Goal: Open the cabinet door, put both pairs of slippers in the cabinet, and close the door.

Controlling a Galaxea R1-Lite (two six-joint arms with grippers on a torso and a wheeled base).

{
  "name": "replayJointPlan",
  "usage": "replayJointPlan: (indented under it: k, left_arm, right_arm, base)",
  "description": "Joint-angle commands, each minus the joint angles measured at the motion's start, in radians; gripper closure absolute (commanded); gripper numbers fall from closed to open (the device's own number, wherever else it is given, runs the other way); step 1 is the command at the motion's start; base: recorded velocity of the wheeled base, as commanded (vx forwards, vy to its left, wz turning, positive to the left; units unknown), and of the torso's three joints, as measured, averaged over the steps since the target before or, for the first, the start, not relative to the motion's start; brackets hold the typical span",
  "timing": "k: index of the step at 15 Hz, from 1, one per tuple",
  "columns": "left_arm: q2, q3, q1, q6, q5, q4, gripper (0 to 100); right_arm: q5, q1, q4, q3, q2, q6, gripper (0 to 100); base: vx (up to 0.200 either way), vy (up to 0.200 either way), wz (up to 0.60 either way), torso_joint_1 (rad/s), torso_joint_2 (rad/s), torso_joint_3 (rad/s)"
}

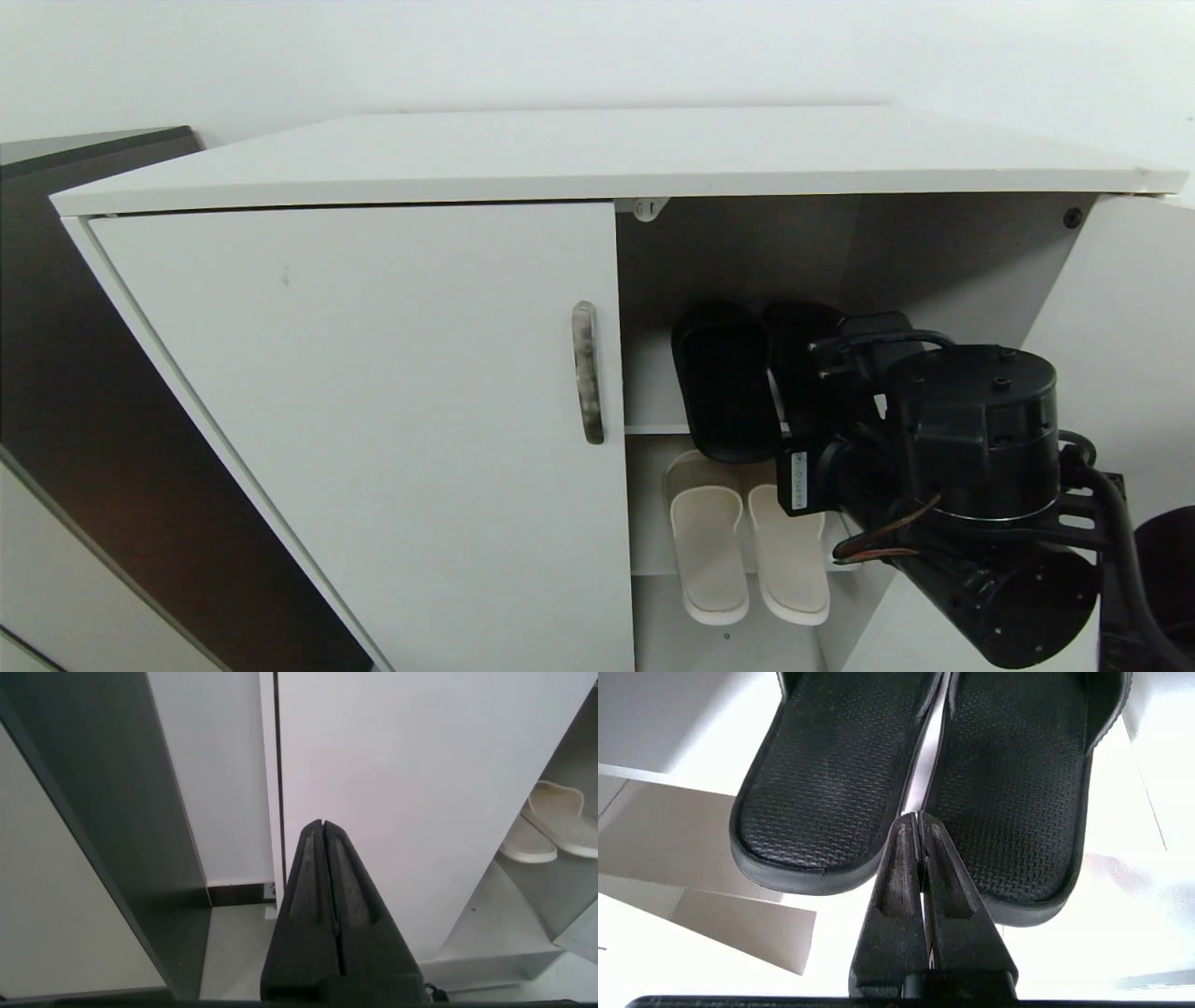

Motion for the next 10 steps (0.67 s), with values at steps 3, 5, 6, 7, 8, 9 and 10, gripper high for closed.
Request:
replayJointPlan:
  k: [3,5,6,7,8,9,10]
  left_arm:
    - [0.001,0.000,0.000,0.000,0.000,0.000,100]
    - [0.001,0.000,0.000,0.000,0.000,0.000,100]
    - [0.001,0.000,0.000,0.000,0.000,0.000,100]
    - [0.001,0.000,0.000,0.000,0.000,0.000,100]
    - [0.001,0.000,0.000,0.000,0.000,0.000,100]
    - [0.001,0.000,0.000,0.000,0.000,0.000,100]
    - [0.001,0.000,0.000,0.000,0.000,0.000,100]
  right_arm:
    - [-0.002,-0.003,0.000,0.000,0.008,0.000,100]
    - [-0.002,-0.003,0.000,0.003,0.008,0.000,100]
    - [-0.002,-0.003,0.000,0.005,0.008,0.000,100]
    - [-0.002,-0.003,0.000,0.008,0.008,0.000,100]
    - [-0.002,-0.003,0.000,0.009,0.010,0.000,100]
    - [-0.002,-0.003,0.000,0.011,0.010,0.000,100]
    - [-0.002,-0.003,0.000,0.011,0.011,0.000,100]
  base:
    - [-0.200,0.000,0.00,0.009,0.00,0.002]
    - [-0.200,0.000,0.00,0.000,0.00,0.005]
    - [-0.200,0.000,0.00,-0.002,0.00,0.007]
    - [-0.200,0.000,0.00,0.007,0.01,0.007]
    - [-0.200,0.000,0.00,-0.002,0.01,0.002]
    - [-0.200,0.000,0.00,0.002,0.00,0.002]
    - [-0.200,0.000,0.00,0.007,0.00,0.002]
